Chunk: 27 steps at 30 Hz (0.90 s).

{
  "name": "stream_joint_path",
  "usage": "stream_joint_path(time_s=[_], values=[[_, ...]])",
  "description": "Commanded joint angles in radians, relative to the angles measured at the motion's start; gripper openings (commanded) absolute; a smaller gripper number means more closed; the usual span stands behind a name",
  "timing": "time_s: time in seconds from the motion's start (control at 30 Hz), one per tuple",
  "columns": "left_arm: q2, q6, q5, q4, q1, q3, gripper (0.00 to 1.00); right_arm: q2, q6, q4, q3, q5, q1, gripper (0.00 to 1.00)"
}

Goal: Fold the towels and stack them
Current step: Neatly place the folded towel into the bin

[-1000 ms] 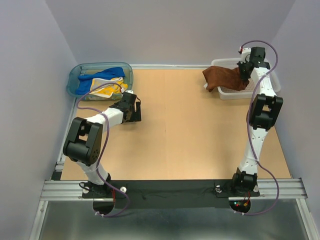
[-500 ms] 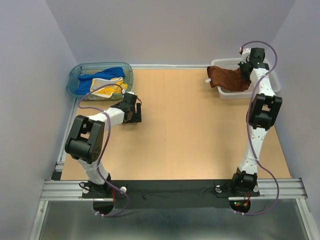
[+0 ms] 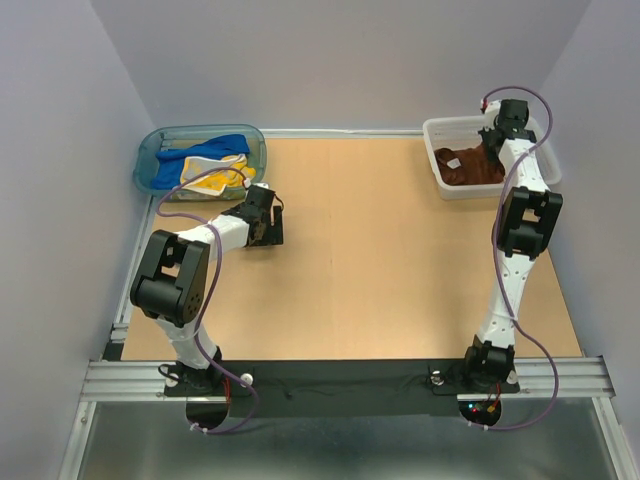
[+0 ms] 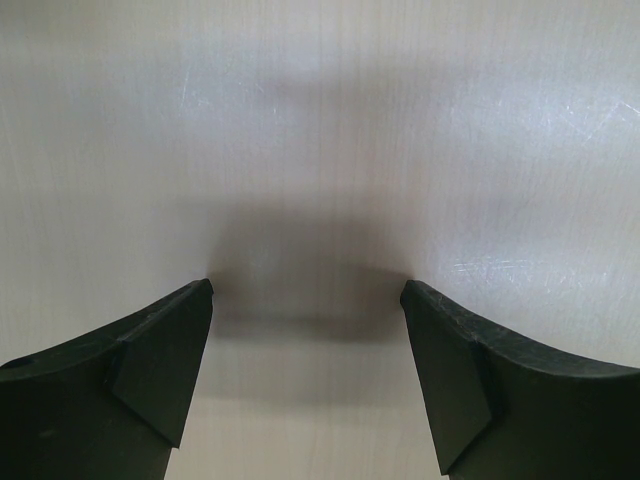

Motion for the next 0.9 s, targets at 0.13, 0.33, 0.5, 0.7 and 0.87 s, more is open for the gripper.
stream_joint_path(time_s=[0.13, 0.33, 0.5, 0.7, 0.87], values=[[0.013, 0.008, -0.004, 0.007, -0.009, 0.028, 0.88, 0.003, -0.010, 0.109, 0.005, 0.054, -0.011, 0.03], [0.018, 0.010, -0.004, 0.009, -0.009, 0.029, 0.88, 0.015, -0.007, 0.138, -0.007, 0.095, -0.011, 0.04], [0.018, 0.010, -0.002, 0.009, -0.009, 0.029, 0.88, 0.026, -0.005, 0.157, -0.012, 0.140, -0.011, 0.30], [0.006, 0.008, 0.001, 0.019, -0.009, 0.022, 0.88, 0.023, 0.024, 0.186, -0.007, 0.268, -0.011, 0.59], [-0.009, 0.008, 0.008, 0.027, -0.012, 0.016, 0.88, -0.014, 0.073, 0.215, -0.008, 0.406, -0.012, 0.61]])
